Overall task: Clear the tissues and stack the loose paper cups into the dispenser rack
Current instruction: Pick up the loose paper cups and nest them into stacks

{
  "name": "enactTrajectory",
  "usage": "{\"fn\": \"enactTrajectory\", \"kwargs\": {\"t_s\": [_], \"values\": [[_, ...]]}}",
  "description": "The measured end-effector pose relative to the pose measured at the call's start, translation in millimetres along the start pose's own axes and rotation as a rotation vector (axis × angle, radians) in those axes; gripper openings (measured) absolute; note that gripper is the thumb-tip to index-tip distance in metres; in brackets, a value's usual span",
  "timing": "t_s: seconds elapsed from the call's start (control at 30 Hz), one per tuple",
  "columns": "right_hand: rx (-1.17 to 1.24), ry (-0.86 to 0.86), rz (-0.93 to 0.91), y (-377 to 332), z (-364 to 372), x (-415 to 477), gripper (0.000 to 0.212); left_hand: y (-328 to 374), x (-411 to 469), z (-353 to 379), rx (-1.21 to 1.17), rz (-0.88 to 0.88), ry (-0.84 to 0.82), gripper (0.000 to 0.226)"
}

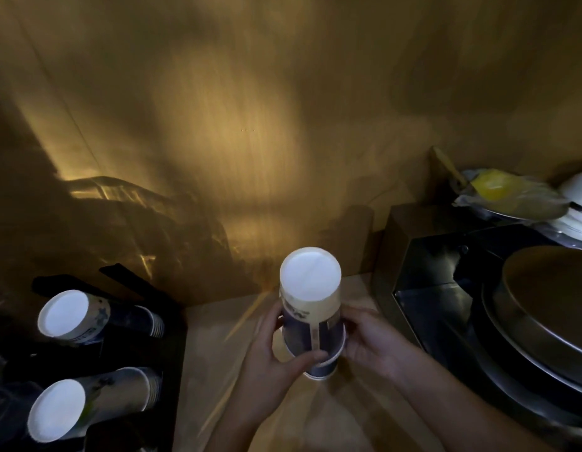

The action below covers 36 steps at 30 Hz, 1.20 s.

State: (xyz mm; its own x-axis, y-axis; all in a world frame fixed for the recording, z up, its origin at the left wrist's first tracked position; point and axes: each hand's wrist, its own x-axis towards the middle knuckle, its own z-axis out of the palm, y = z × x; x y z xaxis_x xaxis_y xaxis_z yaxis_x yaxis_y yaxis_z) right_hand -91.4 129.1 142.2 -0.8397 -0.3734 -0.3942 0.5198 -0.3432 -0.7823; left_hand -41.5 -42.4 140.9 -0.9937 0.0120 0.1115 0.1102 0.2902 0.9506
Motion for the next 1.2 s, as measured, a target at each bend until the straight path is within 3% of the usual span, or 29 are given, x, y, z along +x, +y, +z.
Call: {"fn": "enactTrajectory", "kwargs": {"t_s": [0.13,0.3,0.47,0.63,0.77,0.87,1.0,1.07,1.2], "values": [[-0.413,0.237,-0.177,-5,0,0,0.027,4,10,5,-0.048,-0.008,-0.015,0.065],[-0.668,0.121,-0.259,-22,-14,-2,0.047,8,31,11,-0.105,0.033,-0.065,0.063],[-0.747,0.019,-0.271,-27,-26,5,0.070,-1,48,18,-0.148,0.039,-0.061,0.061],[-0.772,-0.042,-0.195,2,-43,27,0.076,-38,50,29,-0.080,-0.060,-0.085,0.069],[-0.809,-0.091,-0.113,32,-57,38,0.069,-83,37,37,0.281,-0.305,-0.289,0.069],[-0.833,-0.086,-0.063,45,-66,43,0.064,-107,25,38,0.336,-0.522,-0.287,0.060],[-0.835,-0.044,-0.127,59,-68,55,0.078,-113,27,41,0.292,-0.428,-0.161,0.089],[-0.806,0.023,-0.149,65,-66,61,0.085,-109,32,46,0.270,-0.353,-0.184,0.100],[-0.756,0.107,-0.168,76,-59,66,0.084,-111,28,58,0.075,-0.348,-0.254,0.093]]}}
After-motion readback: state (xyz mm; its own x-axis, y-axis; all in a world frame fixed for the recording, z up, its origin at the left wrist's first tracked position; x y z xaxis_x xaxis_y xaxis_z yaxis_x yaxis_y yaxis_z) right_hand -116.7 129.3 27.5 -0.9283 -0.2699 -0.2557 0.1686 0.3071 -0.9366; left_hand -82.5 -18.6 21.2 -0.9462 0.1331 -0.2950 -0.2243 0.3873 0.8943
